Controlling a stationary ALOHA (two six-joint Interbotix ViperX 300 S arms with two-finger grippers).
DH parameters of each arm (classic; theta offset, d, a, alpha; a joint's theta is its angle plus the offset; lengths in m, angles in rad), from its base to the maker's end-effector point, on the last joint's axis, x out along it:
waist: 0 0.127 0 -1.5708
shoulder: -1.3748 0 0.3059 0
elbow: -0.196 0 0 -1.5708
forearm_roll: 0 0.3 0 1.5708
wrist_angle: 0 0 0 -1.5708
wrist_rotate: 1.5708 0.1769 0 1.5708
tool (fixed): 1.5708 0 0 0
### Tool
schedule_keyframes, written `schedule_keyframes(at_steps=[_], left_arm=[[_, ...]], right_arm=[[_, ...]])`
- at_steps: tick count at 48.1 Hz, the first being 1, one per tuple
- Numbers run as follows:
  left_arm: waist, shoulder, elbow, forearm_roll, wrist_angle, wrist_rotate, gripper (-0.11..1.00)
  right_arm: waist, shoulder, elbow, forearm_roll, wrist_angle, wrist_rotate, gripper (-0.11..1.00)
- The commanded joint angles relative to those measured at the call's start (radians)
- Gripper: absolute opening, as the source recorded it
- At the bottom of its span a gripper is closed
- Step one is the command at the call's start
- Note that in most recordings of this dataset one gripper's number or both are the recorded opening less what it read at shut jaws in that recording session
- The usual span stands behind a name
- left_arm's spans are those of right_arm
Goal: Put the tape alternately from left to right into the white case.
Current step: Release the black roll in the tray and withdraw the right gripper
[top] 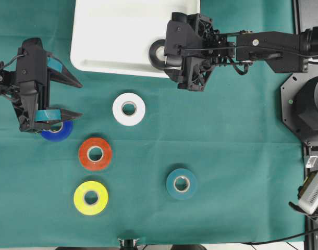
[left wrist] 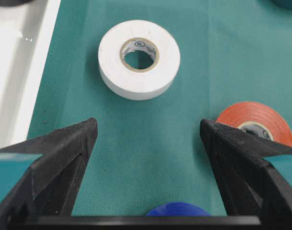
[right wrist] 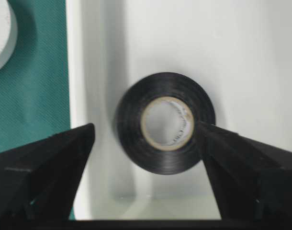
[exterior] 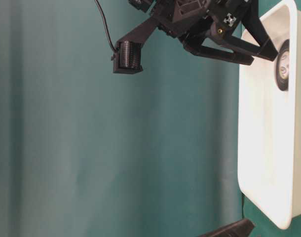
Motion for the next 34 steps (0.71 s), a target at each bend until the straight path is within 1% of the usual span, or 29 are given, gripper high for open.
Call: schedule_keyframes(at_steps=[1, 9, 16, 24, 34], left_arm=[[-0.003, -0.008, -0.012, 0.000, -0.005, 0.000, 0.95], [-0.003, -0.008, -0.012, 0.000, -0.005, 0.000, 0.95], [-0.003, -0.008, -0.014, -0.002, -0.005, 0.000, 0.95], [-0.003, -0.008, -0.012, 0.000, -0.005, 0.000, 0.95], [-0.003, -0.008, -0.012, 0.000, -0.005, 0.000, 0.95]], right_arm=[[0.000, -0.012, -0.012, -0.002, -0.005, 0.003, 0.84], [0.000, -0.014, -0.011, -0.002, -0.003, 0.002, 0.84], [0.021, -0.020, -0.012, 0.000, -0.003, 0.002, 0.84], [0.078, -0.046, -0.012, 0.000, -0.003, 0.003, 0.84], [0.184, -0.069, -0.012, 0.005, -0.008, 0.005, 0.84]])
